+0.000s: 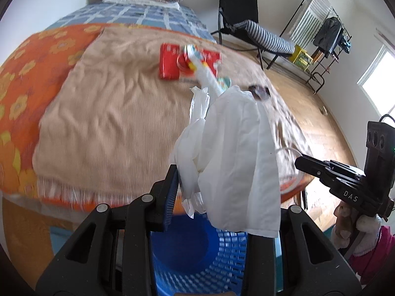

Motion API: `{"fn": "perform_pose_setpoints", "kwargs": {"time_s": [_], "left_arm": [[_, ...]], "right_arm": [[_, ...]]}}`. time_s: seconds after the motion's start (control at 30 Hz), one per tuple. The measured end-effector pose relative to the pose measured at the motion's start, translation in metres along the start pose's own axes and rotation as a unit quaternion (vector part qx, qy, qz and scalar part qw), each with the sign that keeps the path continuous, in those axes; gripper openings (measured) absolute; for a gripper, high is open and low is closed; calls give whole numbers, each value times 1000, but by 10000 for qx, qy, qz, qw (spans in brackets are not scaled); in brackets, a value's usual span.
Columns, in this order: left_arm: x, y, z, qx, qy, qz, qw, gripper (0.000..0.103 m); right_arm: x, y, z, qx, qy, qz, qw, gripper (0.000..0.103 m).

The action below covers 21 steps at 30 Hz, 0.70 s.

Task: Collect trash
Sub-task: 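Carry the bag and band to the blue basket and release both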

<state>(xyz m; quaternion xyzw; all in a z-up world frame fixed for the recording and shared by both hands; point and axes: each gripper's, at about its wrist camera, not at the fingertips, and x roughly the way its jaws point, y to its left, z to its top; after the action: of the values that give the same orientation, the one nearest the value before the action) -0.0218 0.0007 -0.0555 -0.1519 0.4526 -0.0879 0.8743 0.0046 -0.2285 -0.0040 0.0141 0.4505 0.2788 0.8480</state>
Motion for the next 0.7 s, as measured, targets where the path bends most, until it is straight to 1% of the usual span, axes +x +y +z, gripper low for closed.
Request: {"fn": "perform_pose_setpoints", "kwargs": {"time_s": [0.2,0.37,0.57,0.7], "left_arm": [[7,-6,-39,175,291,113,9994,34],[14,-11,-66,180,535,87,9984,34],[24,-15,-89,287,792,131,9964,34],[31,-14,-97,248,933,137,9952,34]], "right_arm": [[3,17,-35,-221,222,39,9995,6],[9,22,-57,-191,479,118,9986,6],[16,24,-74,-206,675,121,9974,6],[21,19,-81,-52,800,185,9966,6]]}}
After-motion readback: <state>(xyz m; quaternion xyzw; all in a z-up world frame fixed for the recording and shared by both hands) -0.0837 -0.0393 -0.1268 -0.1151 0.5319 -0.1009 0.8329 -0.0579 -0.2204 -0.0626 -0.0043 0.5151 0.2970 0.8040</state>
